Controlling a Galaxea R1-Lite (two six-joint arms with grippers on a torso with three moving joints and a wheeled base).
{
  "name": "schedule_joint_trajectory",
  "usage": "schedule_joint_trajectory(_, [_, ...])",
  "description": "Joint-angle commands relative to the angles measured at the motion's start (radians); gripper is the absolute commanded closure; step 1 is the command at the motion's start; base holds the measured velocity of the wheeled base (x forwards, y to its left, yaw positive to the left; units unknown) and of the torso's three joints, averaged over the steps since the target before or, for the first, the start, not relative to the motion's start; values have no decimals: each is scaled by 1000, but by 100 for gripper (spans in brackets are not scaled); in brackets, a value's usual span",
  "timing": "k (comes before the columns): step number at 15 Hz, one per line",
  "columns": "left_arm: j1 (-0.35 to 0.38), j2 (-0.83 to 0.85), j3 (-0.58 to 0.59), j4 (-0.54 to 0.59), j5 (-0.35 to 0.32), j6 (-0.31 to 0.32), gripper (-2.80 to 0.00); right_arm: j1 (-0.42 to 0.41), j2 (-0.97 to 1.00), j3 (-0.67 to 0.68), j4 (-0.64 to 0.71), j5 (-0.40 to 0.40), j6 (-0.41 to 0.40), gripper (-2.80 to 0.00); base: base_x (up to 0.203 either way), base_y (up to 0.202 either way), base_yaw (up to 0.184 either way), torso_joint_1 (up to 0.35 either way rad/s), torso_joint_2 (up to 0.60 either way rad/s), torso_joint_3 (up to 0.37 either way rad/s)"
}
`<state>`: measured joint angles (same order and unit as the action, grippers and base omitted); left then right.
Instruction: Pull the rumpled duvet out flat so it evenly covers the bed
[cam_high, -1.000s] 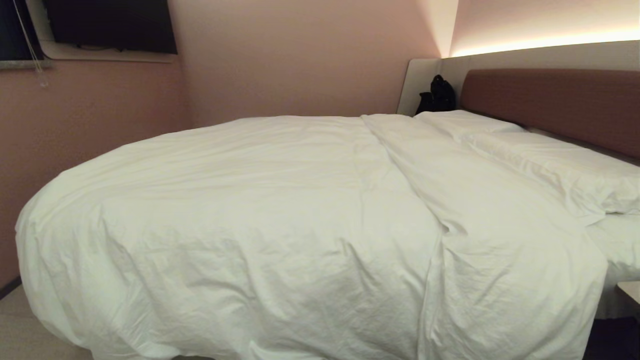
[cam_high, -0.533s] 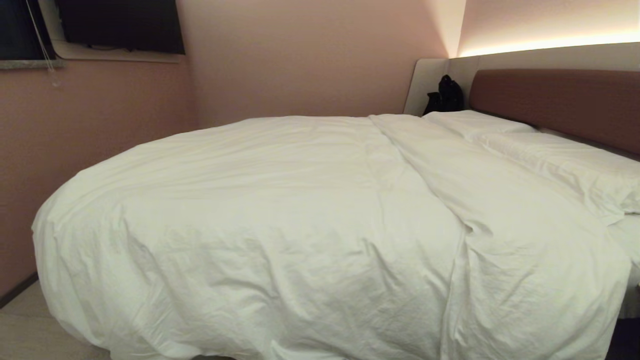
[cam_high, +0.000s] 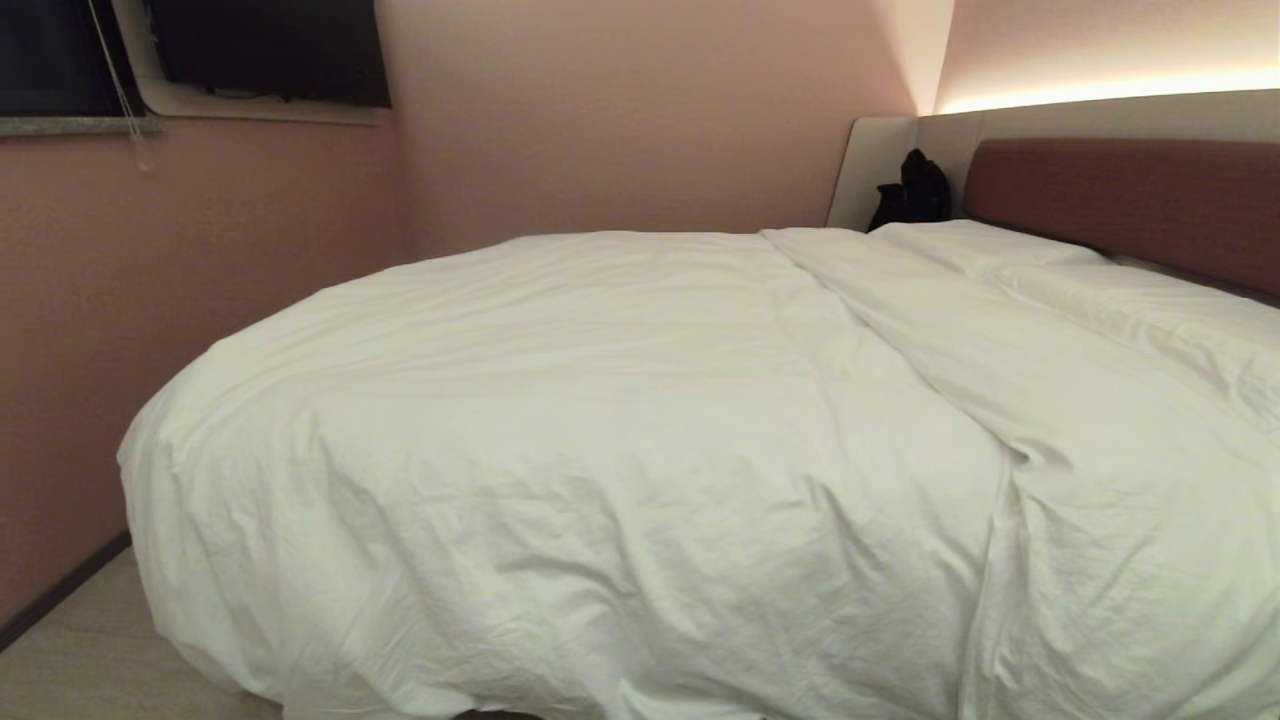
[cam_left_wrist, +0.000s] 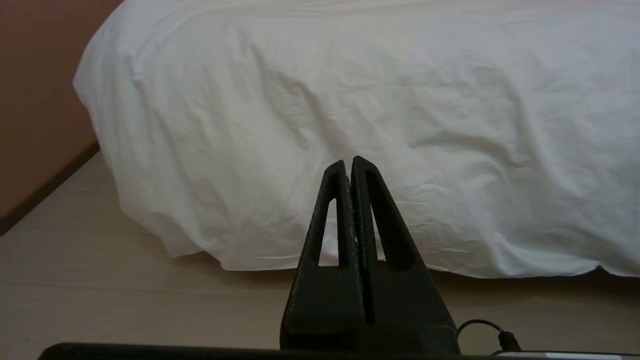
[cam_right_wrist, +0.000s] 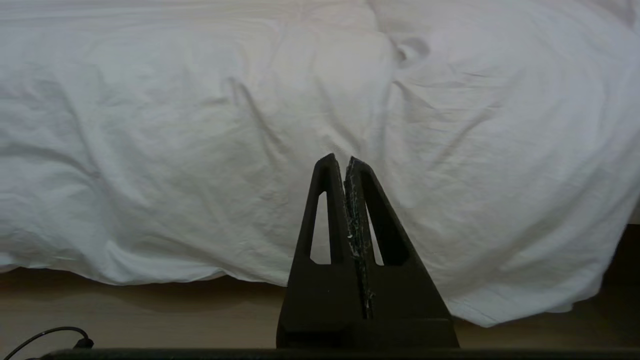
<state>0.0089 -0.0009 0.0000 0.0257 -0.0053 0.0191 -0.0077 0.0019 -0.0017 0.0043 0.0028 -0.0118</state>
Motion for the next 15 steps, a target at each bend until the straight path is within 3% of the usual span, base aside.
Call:
schedule_joint_trajectory(1, [0, 1, 0, 0, 1, 1, 0, 0, 0, 0, 0, 0, 0, 0, 0, 195, 0, 4, 2, 2])
schedule_joint_trajectory(15, [0, 1, 0, 0, -1, 2, 0, 0, 0, 0, 0, 0, 0, 0, 0, 194, 0, 1, 2, 3])
